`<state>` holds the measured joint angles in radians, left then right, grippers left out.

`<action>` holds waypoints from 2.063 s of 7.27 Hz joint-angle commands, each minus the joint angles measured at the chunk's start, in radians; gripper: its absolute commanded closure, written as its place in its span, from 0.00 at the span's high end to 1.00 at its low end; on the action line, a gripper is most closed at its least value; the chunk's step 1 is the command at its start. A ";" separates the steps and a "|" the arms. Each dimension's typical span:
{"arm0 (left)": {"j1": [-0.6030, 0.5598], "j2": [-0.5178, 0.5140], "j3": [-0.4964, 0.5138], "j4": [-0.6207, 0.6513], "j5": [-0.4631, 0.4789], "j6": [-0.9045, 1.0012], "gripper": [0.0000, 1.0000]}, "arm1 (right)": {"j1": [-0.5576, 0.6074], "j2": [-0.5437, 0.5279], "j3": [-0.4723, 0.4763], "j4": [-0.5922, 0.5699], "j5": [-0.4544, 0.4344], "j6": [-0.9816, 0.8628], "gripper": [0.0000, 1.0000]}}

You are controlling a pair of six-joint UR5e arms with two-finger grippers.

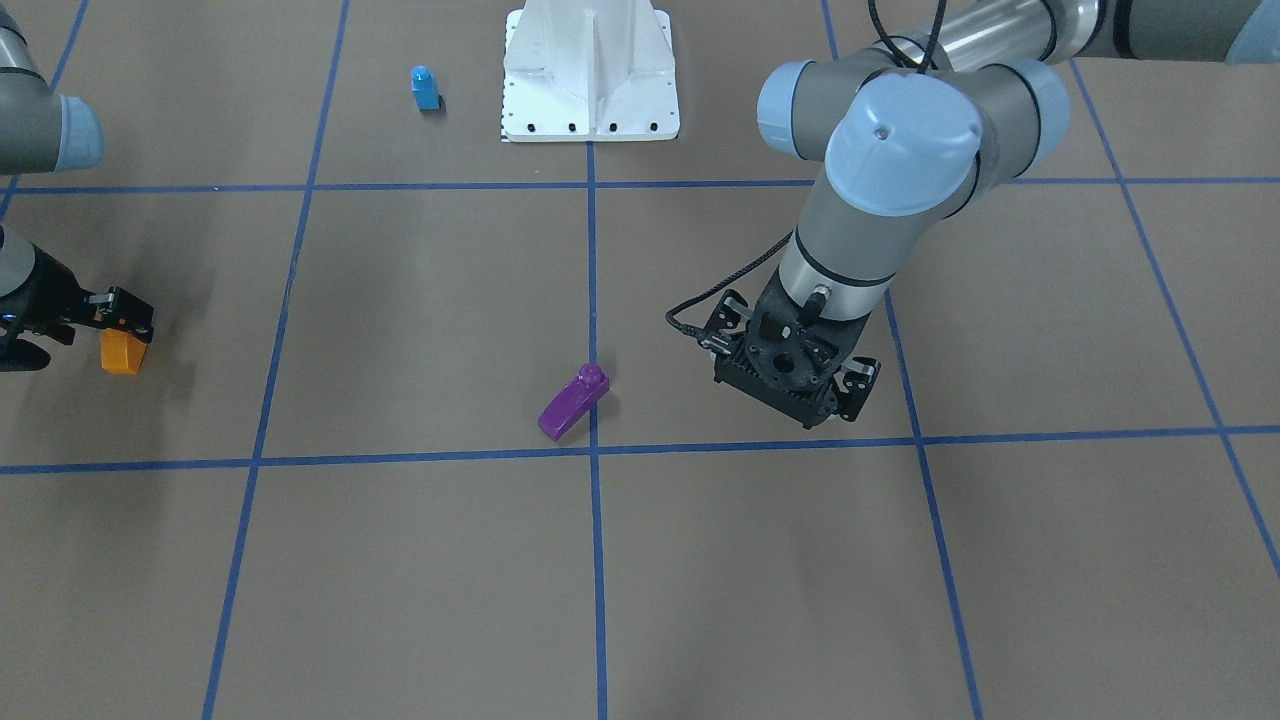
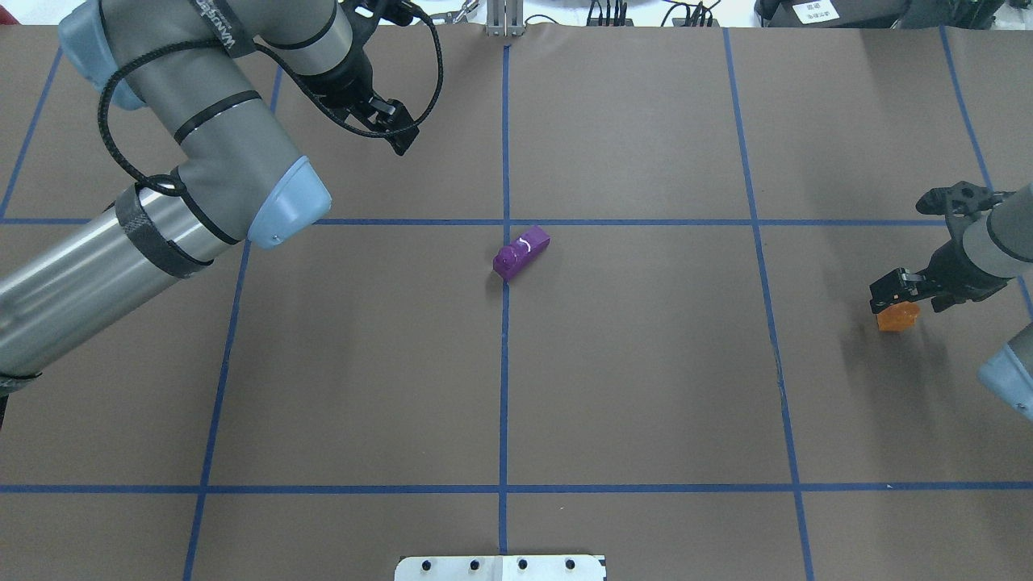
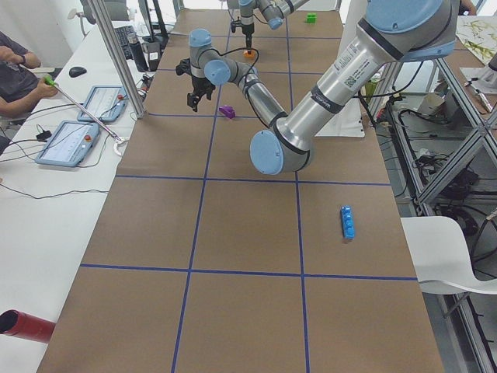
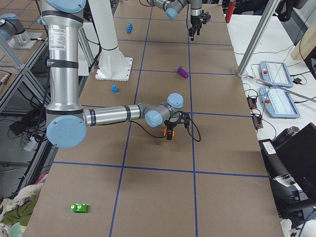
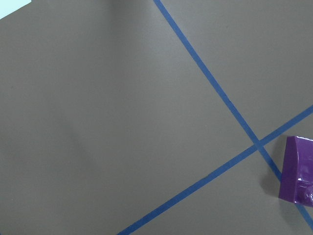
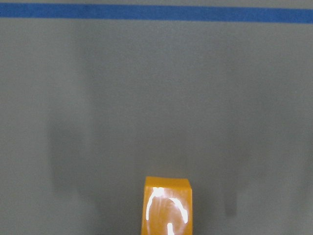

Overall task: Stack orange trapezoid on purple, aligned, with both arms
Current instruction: 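Lower the right gripper onto the orange trapezoid block and close, then carry the orange block with the right gripper above the purple block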

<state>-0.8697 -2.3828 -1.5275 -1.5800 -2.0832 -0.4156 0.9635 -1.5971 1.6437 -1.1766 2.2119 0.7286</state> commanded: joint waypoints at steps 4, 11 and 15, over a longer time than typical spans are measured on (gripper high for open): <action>0.000 0.002 -0.003 0.000 0.000 0.001 1.00 | -0.011 0.022 -0.010 -0.009 0.009 0.002 0.27; -0.081 0.140 -0.083 0.006 -0.030 0.074 1.00 | 0.058 0.376 0.141 -0.444 0.094 0.135 0.00; -0.233 0.344 -0.140 0.055 -0.041 0.279 1.00 | -0.121 0.987 -0.253 -0.531 0.019 0.587 0.00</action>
<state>-1.0615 -2.0955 -1.6616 -1.5286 -2.1211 -0.1918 0.8960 -0.7885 1.5425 -1.7004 2.2450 1.1890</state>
